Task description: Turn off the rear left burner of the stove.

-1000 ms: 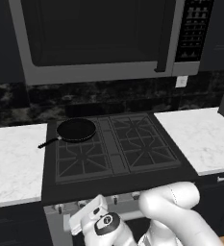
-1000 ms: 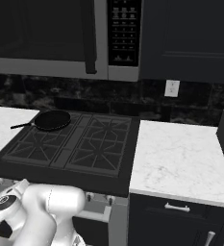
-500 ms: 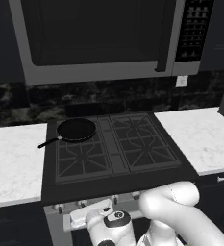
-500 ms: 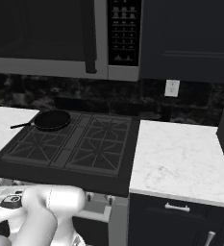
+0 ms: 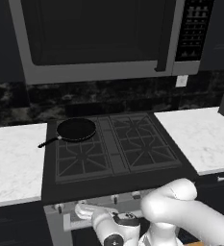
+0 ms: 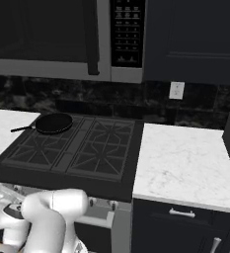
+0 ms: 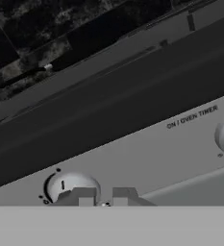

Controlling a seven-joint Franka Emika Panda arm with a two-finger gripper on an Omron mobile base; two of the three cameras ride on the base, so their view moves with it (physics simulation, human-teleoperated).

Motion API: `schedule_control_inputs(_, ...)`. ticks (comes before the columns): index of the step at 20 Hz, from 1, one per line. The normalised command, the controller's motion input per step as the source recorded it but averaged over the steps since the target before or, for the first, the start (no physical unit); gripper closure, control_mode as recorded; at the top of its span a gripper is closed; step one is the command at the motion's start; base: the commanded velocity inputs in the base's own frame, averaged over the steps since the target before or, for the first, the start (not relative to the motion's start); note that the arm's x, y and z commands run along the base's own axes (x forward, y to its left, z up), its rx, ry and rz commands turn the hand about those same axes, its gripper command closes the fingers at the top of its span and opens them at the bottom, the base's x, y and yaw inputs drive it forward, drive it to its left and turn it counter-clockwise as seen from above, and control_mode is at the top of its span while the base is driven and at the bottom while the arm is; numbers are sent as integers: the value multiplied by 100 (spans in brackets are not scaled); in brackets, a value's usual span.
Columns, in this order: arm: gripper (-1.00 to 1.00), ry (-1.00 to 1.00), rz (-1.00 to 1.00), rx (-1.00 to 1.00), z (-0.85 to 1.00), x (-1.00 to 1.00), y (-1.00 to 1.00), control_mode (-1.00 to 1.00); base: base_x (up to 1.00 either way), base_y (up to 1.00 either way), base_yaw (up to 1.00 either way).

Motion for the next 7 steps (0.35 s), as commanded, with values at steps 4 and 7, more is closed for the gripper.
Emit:
schedule_control_inputs(4, 100, 0, 1, 1, 0, 0, 2, -100, 0, 0, 0)
schedule_control_inputs(7, 100, 0, 0, 0, 0, 0, 0, -100, 0, 0, 0)
